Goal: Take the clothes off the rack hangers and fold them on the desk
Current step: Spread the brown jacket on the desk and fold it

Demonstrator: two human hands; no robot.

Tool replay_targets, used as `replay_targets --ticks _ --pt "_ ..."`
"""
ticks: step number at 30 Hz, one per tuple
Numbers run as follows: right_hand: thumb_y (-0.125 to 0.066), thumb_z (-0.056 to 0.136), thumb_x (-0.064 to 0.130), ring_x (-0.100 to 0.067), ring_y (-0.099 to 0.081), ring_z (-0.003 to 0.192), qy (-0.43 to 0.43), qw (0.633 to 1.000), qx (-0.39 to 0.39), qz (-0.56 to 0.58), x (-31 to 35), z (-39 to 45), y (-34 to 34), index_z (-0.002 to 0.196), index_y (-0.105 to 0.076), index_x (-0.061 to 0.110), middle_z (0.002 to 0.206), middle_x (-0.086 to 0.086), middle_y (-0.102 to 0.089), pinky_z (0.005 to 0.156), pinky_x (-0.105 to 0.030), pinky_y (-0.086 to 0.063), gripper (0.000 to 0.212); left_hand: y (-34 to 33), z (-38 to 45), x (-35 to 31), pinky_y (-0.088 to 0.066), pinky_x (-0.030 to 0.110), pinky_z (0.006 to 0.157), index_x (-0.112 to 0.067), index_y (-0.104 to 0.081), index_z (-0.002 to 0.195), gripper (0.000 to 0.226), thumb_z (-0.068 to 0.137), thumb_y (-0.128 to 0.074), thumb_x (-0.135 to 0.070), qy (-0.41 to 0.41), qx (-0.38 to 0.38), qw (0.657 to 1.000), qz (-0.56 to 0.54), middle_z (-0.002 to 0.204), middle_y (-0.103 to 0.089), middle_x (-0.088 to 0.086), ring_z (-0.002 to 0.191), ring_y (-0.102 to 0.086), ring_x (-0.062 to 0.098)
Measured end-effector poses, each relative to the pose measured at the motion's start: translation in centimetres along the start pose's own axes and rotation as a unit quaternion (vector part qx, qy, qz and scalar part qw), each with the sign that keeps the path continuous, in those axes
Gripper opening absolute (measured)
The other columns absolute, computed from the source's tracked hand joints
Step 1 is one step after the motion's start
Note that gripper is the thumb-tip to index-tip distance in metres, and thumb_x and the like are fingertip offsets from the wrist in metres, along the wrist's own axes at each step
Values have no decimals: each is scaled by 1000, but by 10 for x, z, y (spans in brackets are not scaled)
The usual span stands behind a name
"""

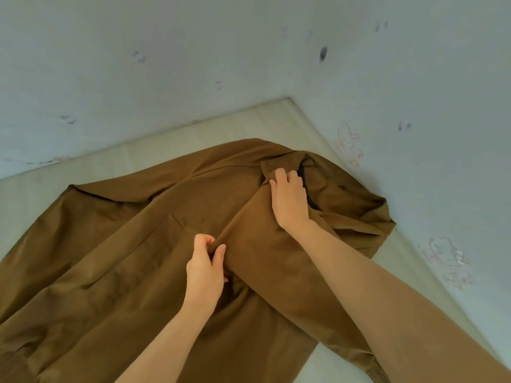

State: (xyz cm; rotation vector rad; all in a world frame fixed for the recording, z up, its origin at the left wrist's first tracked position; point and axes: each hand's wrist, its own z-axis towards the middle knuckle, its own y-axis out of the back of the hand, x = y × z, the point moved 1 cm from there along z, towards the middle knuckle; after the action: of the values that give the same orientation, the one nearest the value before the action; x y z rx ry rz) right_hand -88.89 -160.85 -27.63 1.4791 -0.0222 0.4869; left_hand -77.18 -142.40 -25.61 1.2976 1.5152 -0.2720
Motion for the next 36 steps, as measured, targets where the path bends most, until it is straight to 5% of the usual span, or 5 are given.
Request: replay_targets --ticks 5,12,20,28,36 --pt "-50 98 36 -24 -46 108 -52 995 42 69 -7 5 -13 137 -38 18 126 -10 -51 92 -34 -42 45 -8 1 9 -55 29 78 -17 -49 114 23 93 -60 -17 -33 -49 995 79 105 -59 1 76 -57 10" --pt "-58 94 27 -22 -44 112 -1 995 -6 100 -46 -33 38 127 -51 13 123 -8 -51 94 -29 -39 36 -31 -25 10 -35 38 108 -22 -67 116 27 99 -47 -26 -414 28 865 281 123 -64 -2 121 -57 17" --pt "-59 92 36 -20 -46 107 -133 988 63 51 -144 -145 79 123 -50 14 117 -7 -53 90 -28 -38 39 -82 -67 -4 18 55 114 -38 0 153 67 97 -27 -62 -353 215 760 501 163 7 -6 149 13 21" --pt "-40 90 66 -27 -55 111 -278 911 303 40 -179 -184 84 124 -47 14 123 -9 -56 98 -41 -46 63 -104 -101 14 25 57 108 -43 6 151 84 89 -45 -66 -334 315 733 502 161 18 -10 146 24 22" --pt "-68 88 22 -28 -59 104 -368 763 384 368 -162 -179 158 139 -29 22 125 -13 -47 84 -37 -56 64 -120 -120 7 19 59 110 -44 7 151 86 89 -50 -62 -321 234 785 476 163 2 -11 150 9 20"
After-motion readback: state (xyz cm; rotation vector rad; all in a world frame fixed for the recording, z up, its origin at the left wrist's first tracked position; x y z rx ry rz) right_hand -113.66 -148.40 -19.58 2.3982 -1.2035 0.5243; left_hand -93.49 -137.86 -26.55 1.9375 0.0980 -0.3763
